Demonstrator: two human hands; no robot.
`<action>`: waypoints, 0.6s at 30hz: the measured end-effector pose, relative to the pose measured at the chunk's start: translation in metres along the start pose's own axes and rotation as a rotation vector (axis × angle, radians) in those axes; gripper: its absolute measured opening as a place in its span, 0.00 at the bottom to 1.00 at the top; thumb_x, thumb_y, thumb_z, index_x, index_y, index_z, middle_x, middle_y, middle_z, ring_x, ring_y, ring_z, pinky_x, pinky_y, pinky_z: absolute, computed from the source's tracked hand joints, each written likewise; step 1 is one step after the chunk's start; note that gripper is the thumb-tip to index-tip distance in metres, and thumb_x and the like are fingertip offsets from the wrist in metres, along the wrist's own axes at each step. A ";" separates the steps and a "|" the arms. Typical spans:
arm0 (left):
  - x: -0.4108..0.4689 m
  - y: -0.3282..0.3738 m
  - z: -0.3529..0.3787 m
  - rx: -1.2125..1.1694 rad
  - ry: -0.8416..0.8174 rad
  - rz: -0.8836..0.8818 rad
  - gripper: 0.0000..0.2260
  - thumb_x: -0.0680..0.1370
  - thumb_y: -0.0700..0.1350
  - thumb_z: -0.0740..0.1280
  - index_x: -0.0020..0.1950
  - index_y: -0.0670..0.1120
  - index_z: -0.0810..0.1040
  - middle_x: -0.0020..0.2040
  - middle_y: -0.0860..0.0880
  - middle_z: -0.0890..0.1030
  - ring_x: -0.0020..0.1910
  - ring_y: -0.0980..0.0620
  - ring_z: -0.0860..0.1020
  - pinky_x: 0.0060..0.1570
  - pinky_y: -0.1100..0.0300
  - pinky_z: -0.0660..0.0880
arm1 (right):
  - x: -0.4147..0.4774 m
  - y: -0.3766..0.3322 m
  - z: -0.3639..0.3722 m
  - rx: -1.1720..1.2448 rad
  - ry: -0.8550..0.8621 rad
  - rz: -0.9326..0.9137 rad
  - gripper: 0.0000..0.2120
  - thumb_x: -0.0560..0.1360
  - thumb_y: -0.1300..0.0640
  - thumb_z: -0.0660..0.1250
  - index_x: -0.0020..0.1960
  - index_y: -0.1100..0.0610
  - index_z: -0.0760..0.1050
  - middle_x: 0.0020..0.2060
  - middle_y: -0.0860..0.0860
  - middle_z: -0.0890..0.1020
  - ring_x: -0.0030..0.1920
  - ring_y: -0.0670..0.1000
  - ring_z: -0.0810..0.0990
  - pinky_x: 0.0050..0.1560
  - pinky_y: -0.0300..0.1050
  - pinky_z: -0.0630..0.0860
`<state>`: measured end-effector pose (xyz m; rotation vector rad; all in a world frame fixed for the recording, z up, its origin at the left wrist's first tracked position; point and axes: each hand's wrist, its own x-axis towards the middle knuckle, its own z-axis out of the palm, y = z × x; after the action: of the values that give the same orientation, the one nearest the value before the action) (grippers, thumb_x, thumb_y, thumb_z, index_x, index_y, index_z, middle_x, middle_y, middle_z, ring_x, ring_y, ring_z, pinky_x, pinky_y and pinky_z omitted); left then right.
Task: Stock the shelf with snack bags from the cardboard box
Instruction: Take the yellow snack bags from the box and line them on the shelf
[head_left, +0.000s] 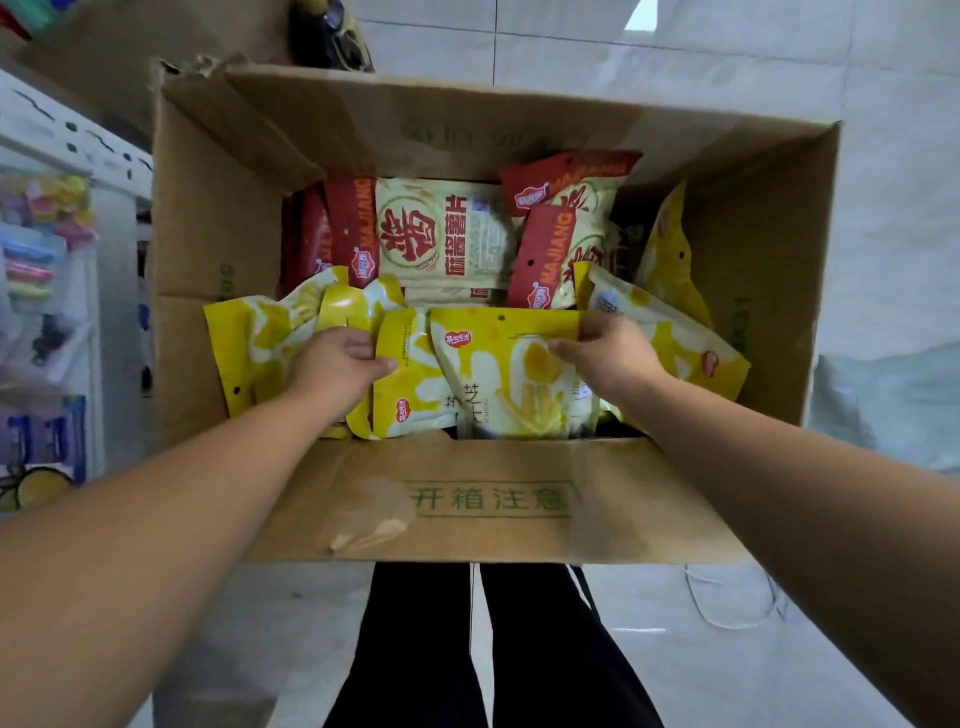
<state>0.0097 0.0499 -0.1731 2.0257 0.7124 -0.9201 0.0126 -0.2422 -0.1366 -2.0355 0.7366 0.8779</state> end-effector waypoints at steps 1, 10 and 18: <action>0.004 -0.002 0.001 0.018 -0.005 -0.005 0.20 0.71 0.44 0.78 0.61 0.40 0.81 0.55 0.44 0.84 0.53 0.47 0.82 0.59 0.50 0.77 | 0.002 -0.001 0.003 0.000 -0.005 0.003 0.10 0.77 0.52 0.72 0.55 0.55 0.83 0.48 0.53 0.87 0.48 0.55 0.85 0.52 0.51 0.82; 0.003 -0.008 0.026 0.208 0.004 0.010 0.23 0.74 0.46 0.75 0.26 0.46 0.66 0.25 0.49 0.67 0.26 0.49 0.67 0.27 0.57 0.56 | 0.012 0.005 0.019 -0.054 -0.003 -0.018 0.12 0.76 0.50 0.73 0.50 0.59 0.83 0.43 0.57 0.87 0.34 0.52 0.80 0.37 0.53 0.80; -0.005 0.007 0.007 0.269 0.034 0.151 0.23 0.74 0.48 0.74 0.27 0.46 0.64 0.26 0.49 0.64 0.27 0.48 0.64 0.28 0.55 0.56 | 0.002 -0.007 0.017 -0.007 0.043 -0.103 0.18 0.77 0.53 0.72 0.39 0.66 0.75 0.26 0.50 0.69 0.20 0.44 0.62 0.20 0.36 0.60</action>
<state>0.0097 0.0391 -0.1695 2.3009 0.4644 -0.9342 0.0136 -0.2248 -0.1432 -2.0843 0.6468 0.7812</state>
